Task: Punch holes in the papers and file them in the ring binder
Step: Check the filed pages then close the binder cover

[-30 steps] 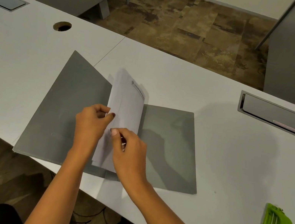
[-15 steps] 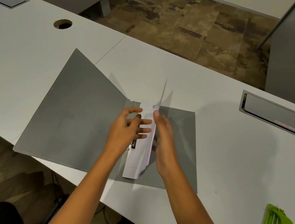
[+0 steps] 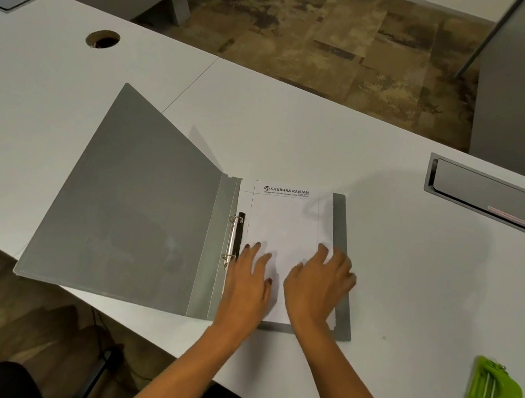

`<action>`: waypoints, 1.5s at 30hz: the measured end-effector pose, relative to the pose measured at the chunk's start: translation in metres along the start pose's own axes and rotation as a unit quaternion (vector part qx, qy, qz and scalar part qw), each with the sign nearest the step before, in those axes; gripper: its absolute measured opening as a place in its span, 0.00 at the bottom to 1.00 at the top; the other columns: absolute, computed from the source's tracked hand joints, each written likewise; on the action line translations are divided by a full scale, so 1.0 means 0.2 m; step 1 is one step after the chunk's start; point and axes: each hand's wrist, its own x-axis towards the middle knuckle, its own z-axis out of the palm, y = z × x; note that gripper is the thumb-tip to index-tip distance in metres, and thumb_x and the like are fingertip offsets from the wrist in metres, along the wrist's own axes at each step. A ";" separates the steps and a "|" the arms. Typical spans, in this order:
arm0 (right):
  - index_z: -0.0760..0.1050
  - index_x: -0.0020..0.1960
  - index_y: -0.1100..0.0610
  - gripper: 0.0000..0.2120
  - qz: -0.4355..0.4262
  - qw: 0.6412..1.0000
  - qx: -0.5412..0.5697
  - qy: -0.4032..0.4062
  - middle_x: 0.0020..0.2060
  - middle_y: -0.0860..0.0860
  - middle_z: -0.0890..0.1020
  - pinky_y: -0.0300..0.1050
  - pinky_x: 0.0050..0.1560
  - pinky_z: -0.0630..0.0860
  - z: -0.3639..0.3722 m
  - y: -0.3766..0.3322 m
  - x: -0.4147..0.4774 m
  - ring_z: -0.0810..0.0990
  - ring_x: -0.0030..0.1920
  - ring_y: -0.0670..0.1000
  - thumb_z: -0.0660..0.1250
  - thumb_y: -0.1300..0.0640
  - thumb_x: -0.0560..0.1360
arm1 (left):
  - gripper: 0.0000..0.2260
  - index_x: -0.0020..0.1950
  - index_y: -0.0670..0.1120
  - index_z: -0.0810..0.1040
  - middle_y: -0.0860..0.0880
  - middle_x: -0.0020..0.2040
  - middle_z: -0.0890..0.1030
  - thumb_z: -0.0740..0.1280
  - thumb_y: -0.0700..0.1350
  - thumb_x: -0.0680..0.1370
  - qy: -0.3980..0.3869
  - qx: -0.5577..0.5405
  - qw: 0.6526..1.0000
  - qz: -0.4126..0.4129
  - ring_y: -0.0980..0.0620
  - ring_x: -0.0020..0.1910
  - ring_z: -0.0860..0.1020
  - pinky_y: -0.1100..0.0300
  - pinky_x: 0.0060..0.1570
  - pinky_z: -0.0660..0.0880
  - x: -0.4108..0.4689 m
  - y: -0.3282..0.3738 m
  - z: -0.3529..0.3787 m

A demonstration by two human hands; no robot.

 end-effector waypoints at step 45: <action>0.70 0.62 0.49 0.18 -0.178 0.901 0.395 0.005 0.64 0.50 0.71 0.37 0.61 0.61 -0.30 -0.30 -0.30 0.64 0.60 0.42 0.58 0.45 0.73 | 0.34 0.77 0.42 0.50 0.37 0.76 0.56 0.62 0.53 0.78 0.277 0.093 0.906 -0.306 0.35 0.72 0.61 0.38 0.71 0.51 0.10 0.10 -1.08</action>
